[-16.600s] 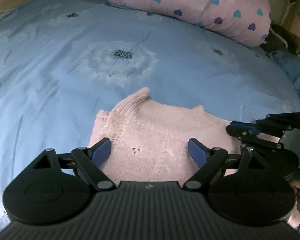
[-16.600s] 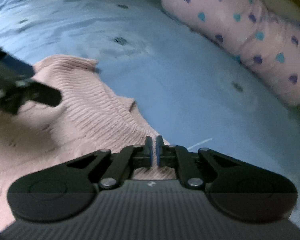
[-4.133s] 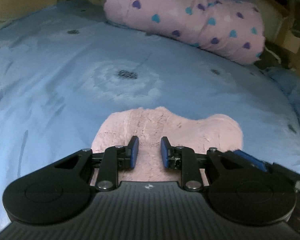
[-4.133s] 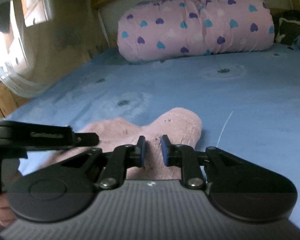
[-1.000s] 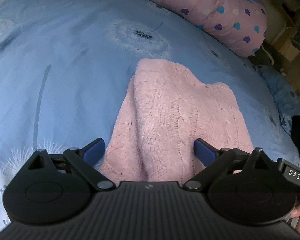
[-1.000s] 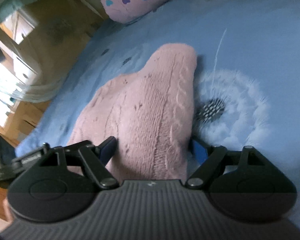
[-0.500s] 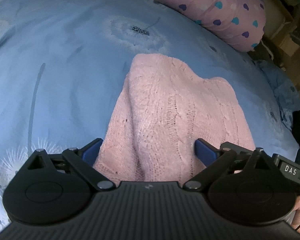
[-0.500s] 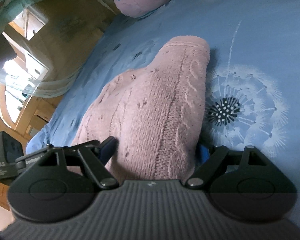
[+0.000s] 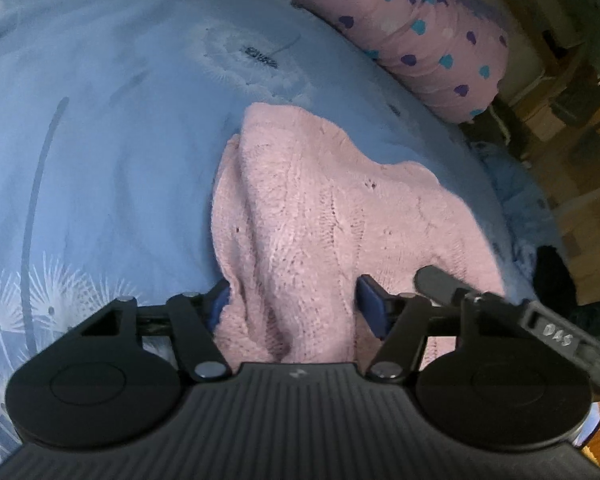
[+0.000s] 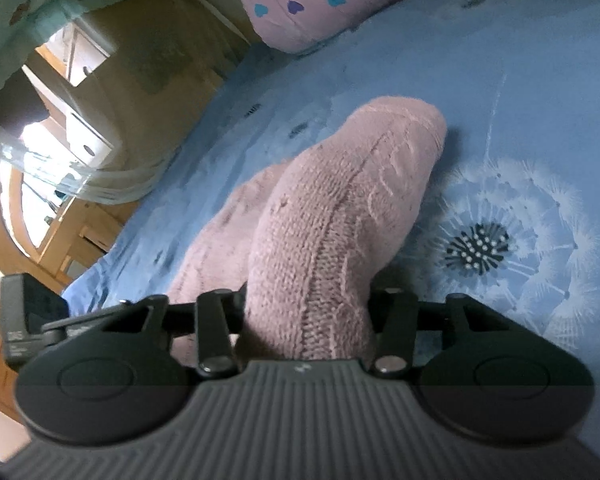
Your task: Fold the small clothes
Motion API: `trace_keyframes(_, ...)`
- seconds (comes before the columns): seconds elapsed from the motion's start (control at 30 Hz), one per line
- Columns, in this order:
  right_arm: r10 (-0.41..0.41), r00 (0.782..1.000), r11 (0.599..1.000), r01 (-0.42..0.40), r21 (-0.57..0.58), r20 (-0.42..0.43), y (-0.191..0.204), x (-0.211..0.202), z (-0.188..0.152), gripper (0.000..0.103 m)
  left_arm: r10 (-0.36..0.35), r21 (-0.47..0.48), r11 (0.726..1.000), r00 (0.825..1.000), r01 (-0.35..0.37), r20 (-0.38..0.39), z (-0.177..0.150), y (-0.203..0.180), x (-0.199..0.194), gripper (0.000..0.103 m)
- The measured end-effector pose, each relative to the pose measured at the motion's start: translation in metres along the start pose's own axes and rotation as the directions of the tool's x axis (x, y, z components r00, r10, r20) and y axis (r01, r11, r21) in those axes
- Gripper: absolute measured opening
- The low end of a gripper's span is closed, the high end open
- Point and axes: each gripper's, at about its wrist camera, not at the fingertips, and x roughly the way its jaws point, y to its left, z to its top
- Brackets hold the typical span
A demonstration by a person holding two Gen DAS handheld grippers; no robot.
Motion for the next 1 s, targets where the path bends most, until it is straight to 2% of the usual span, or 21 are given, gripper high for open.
trace_keyframes(0.1,0.036,0.999,0.999,-0.036,-0.018,0.017,0.014,-0.010,0.006,0.046,-0.039,-0.005,0.999,0.999,0.040,0.013,-0.001,-0.005,-0.005,0.067)
trace_keyframes(0.27,0.040,0.998,0.998,-0.038,-0.049,0.043,0.025,-0.034,0.017,0.046,-0.091,-0.018,0.996,0.996,0.092,0.020,-0.011,-0.028,-0.010,0.067)
trace_keyframes(0.37,0.029,0.998,0.998,-0.026,-0.050,0.062,0.019,-0.056,0.021,0.046,-0.106,0.027,0.994,0.994,0.106,0.021,-0.020,-0.055,-0.010,0.067)
trace_keyframes(0.57,-0.006,0.994,1.000,0.006,-0.005,0.107,-0.010,-0.116,0.018,0.046,-0.145,0.093,0.985,0.989,0.148,-0.033,-0.047,-0.110,0.005,0.067)
trace_keyframes(0.63,-0.027,0.993,1.000,0.026,0.009,0.112,-0.024,-0.133,0.016,0.046,-0.128,0.134,0.982,0.990,0.134,-0.051,-0.061,-0.126,0.015,0.067)
trace_keyframes(0.73,-0.079,0.993,0.996,0.074,0.056,0.090,-0.054,-0.145,0.008,0.046,-0.056,0.211,0.975,0.996,0.070,-0.074,-0.081,-0.145,0.033,0.067)
trace_keyframes(0.9,-0.184,0.982,0.979,0.179,0.099,0.037,-0.096,-0.136,-0.010,0.048,0.036,0.354,0.935,0.999,-0.022,-0.035,-0.100,-0.166,0.039,0.069)
trace_keyframes(1.0,-0.195,0.979,0.977,0.190,0.092,0.052,-0.105,-0.132,-0.020,0.054,0.068,0.383,0.922,0.997,-0.055,-0.020,-0.102,-0.171,0.037,0.069)
